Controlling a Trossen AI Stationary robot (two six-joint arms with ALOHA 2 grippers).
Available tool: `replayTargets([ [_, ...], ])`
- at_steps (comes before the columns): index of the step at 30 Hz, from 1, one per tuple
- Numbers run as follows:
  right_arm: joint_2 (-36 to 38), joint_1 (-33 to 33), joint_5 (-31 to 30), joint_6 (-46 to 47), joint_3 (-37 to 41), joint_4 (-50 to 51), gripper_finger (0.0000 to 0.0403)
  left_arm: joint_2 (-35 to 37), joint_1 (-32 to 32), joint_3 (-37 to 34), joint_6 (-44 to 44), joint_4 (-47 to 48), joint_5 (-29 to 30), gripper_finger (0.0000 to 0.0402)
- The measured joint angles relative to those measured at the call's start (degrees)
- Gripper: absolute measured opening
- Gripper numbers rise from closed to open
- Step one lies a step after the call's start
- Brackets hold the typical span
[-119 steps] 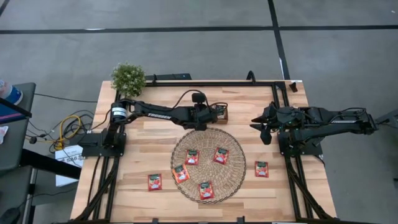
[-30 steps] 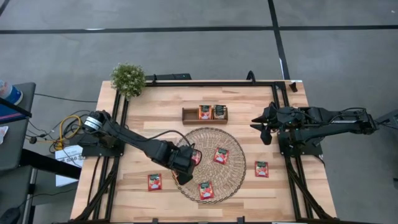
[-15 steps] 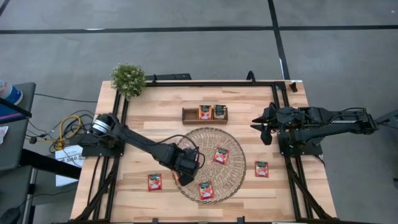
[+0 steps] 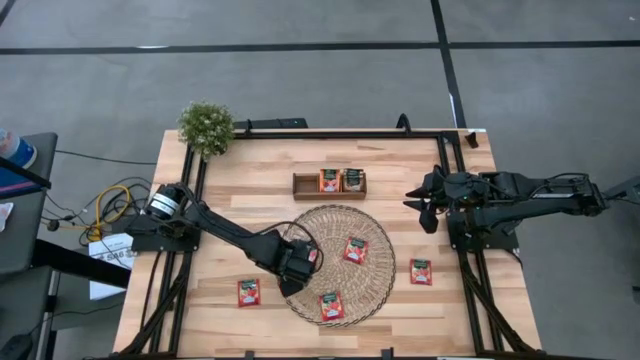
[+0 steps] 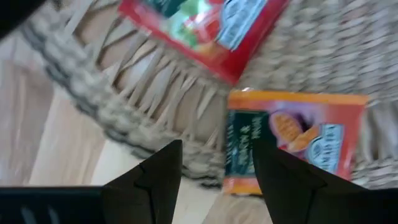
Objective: Pick & Place Tea
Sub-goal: Put the orange tea bag into the wooden organizer
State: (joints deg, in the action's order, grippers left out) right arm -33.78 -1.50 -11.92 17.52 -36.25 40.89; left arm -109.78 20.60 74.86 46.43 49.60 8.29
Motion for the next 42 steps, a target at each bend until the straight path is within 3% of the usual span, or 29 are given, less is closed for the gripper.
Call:
replayTargets([
  [19, 0.0, 0.0, 0.0, 0.0, 0.0, 0.0, 0.0113, 0.1, -0.8, -3.7, -1.9, -6.1, -3.6, 0.0182],
  [23, 0.0, 0.0, 0.0, 0.0, 0.0, 0.0, 0.0113, 0.1, -0.7, -3.7, -1.8, -6.5, -3.8, 0.0151],
  [34, 0.0, 0.0, 0.0, 0.0, 0.0, 0.0, 0.0113, 0.1, -0.8, -3.7, -0.6, -6.4, -3.7, 0.0016],
  [42, 0.0, 0.0, 0.0, 0.0, 0.0, 0.0, 0.0113, 0.2, -0.8, -3.7, -0.1, -6.4, -3.9, 0.0000],
])
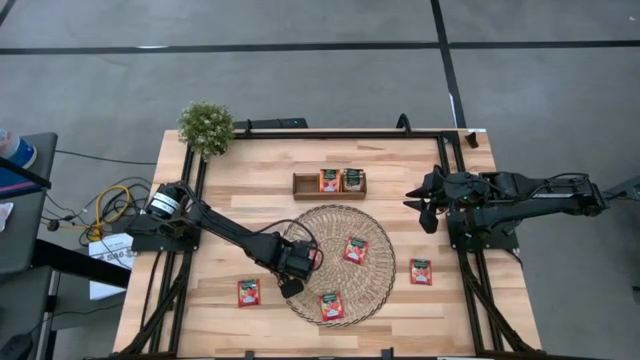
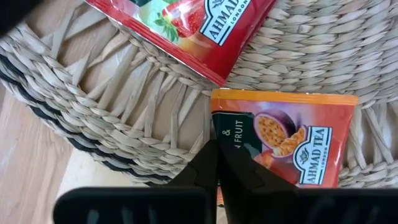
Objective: Pick & Place Tea
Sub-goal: Put the orange tea bag into the wooden organizer
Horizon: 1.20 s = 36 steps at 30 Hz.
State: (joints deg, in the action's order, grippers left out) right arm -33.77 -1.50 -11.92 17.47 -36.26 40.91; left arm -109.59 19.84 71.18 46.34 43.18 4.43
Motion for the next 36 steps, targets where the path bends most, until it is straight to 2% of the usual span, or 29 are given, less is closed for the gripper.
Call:
replayTargets([
  [7, 0.0, 0.0, 0.0, 0.0, 0.0, 0.0, 0.0113, 3.5, 0.0, 0.1, 3.0, 1.4, -1.2, 0.0000],
  [11, 0.0, 0.0, 0.0, 0.0, 0.0, 0.0, 0.0113, 6.3, 0.0, 2.0, 3.2, 5.5, -0.8, 0.0000],
  [23, 0.0, 0.0, 0.0, 0.0, 0.0, 0.0, 0.0113, 8.5, -0.8, 13.7, -4.5, 13.9, 7.1, 0.0000],
  [27, 0.0, 0.0, 0.0, 0.0, 0.0, 0.0, 0.0113, 8.5, -3.5, 18.0, -10.7, 15.1, 12.1, 0.0000],
  [31, 0.0, 0.0, 0.0, 0.0, 0.0, -0.1, 0.0113, 8.5, -8.0, 21.6, -20.7, 14.7, 17.6, 0.0000],
  [36, 0.0, 0.0, 0.0, 0.0, 0.0, -0.1, 0.0113, 8.5, -15.4, 24.1, -32.3, 11.9, 19.1, 0.0000],
])
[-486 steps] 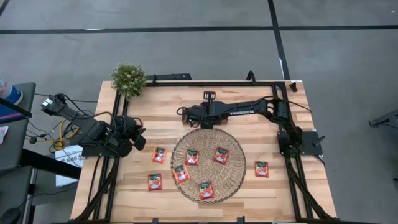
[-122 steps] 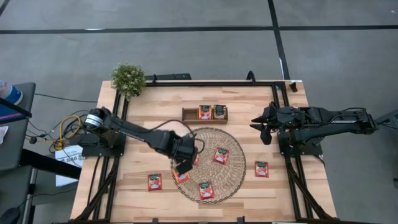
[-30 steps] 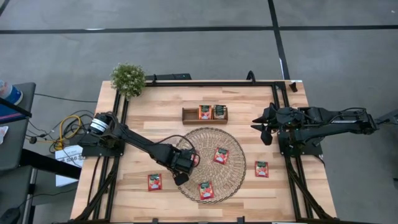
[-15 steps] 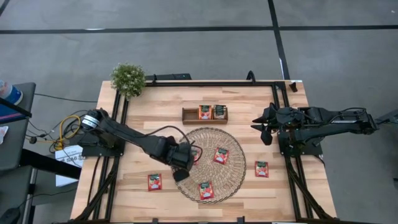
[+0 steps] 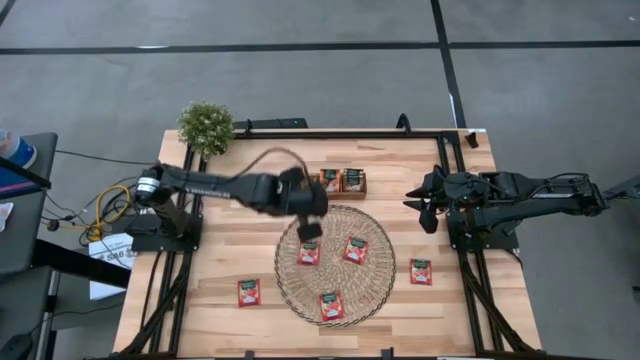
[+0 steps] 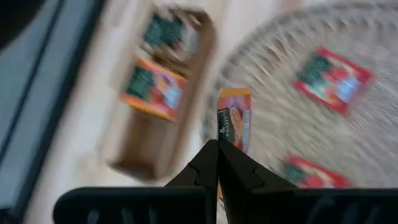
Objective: Pick & Place Tea
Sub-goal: Put the orange tea bag into the wooden organizer
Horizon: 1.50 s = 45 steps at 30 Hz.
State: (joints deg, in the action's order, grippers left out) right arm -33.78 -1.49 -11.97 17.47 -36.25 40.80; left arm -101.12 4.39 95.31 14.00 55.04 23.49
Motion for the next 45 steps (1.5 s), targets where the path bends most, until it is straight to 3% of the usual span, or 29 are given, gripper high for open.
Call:
replayTargets([
  [9, 0.0, 0.0, 0.0, 0.0, 0.0, 0.0, 0.0113, -0.1, -11.0, 0.3, -12.8, -6.6, -1.8, 0.0000],
  [19, 0.0, 0.0, 0.0, 0.0, 0.0, -0.1, 0.0113, -1.8, -16.5, 0.2, -25.9, -12.9, -6.4, 0.0000],
  [30, 0.0, 0.0, -0.1, 0.0, 0.0, -0.1, 0.0113, -7.6, -19.8, 0.2, -37.0, -14.1, -7.8, 0.0000],
  [45, -0.4, 0.1, -0.1, 2.1, 0.0, -0.4, 0.0113, -11.9, -20.3, 0.2, -40.5, -15.4, -11.4, 0.0000],
])
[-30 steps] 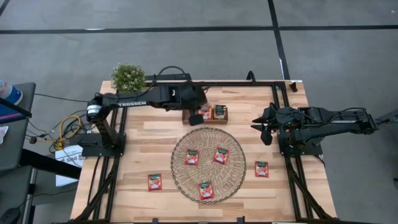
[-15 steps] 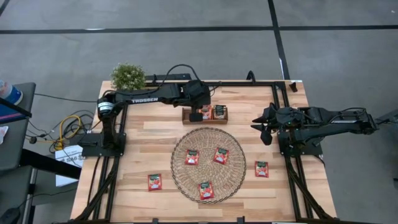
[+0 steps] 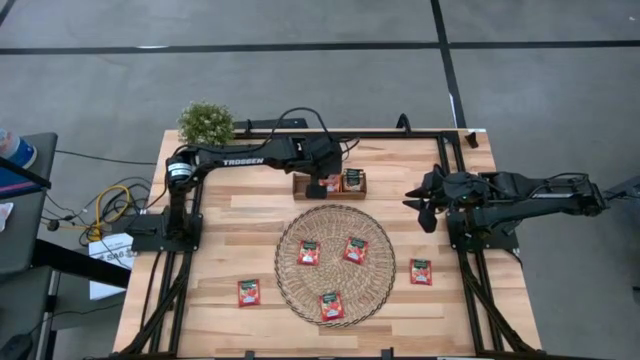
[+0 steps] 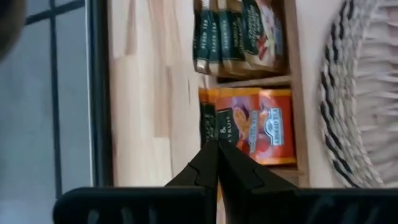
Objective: Pick & Place Tea
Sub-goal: Put the orange tea bag into the wooden organizer
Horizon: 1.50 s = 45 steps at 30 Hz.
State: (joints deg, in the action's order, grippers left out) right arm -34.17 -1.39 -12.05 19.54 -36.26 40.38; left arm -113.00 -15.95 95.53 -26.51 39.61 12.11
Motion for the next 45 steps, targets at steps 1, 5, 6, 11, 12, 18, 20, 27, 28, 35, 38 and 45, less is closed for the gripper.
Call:
replayTargets([
  [1, -0.1, 0.0, 0.0, 0.0, 0.0, 0.0, 0.0113, -0.2, 0.0, 0.0, -0.4, -0.5, -0.1, 0.0000],
  [5, -0.9, 0.0, 0.0, 0.4, 0.0, -0.1, 0.0113, -0.6, -0.1, 0.0, -2.7, 0.1, 0.3, 0.0000],
  [6, -1.1, 0.0, 0.0, 0.5, 0.0, -0.1, 0.0113, -0.6, -0.2, 0.0, -3.0, -0.5, 0.1, 0.0000],
  [11, -2.5, 0.0, 0.1, 0.6, 0.0, -0.1, 0.0113, -0.6, -0.9, 0.0, -3.1, -0.3, -0.3, 0.0000],
  [12, -2.9, 0.0, 0.0, 0.6, 0.0, -0.1, 0.0113, -0.6, -1.0, 0.0, -3.1, -0.3, -0.7, 0.0000],
  [18, -5.0, 0.0, 0.1, 0.5, 0.0, -0.1, 0.0113, -2.1, -0.9, 0.0, -3.2, -0.7, -1.5, 0.0000],
  [20, -5.5, 0.0, 0.1, 0.5, 0.0, -0.1, 0.0113, -3.2, -0.9, 0.0, -3.6, -0.7, -1.6, 0.0000],
  [27, -6.0, 0.0, 0.0, 0.5, 0.0, -0.1, 0.0113, -4.9, -1.0, 0.0, -3.7, -1.2, -0.3, 0.0000],
  [28, -6.0, 0.0, 0.1, 0.5, 0.0, -0.1, 0.0113, -5.0, -1.0, 0.0, -3.8, -1.8, -0.3, 0.0000],
  [35, -5.9, 0.0, 0.0, 0.4, 0.0, -0.1, 0.0113, -5.1, -1.0, 0.0, -3.9, -3.8, -0.3, 0.0000],
  [38, -5.9, 0.0, 0.0, 0.4, 0.0, -0.1, 0.0113, -5.1, -1.0, 0.0, -4.0, -4.7, -0.3, 0.0000],
  [45, -5.9, 0.0, 0.0, 0.4, 0.0, -0.1, 0.0113, -5.1, -1.0, 0.0, -4.1, -4.6, 0.4, 0.0000],
])
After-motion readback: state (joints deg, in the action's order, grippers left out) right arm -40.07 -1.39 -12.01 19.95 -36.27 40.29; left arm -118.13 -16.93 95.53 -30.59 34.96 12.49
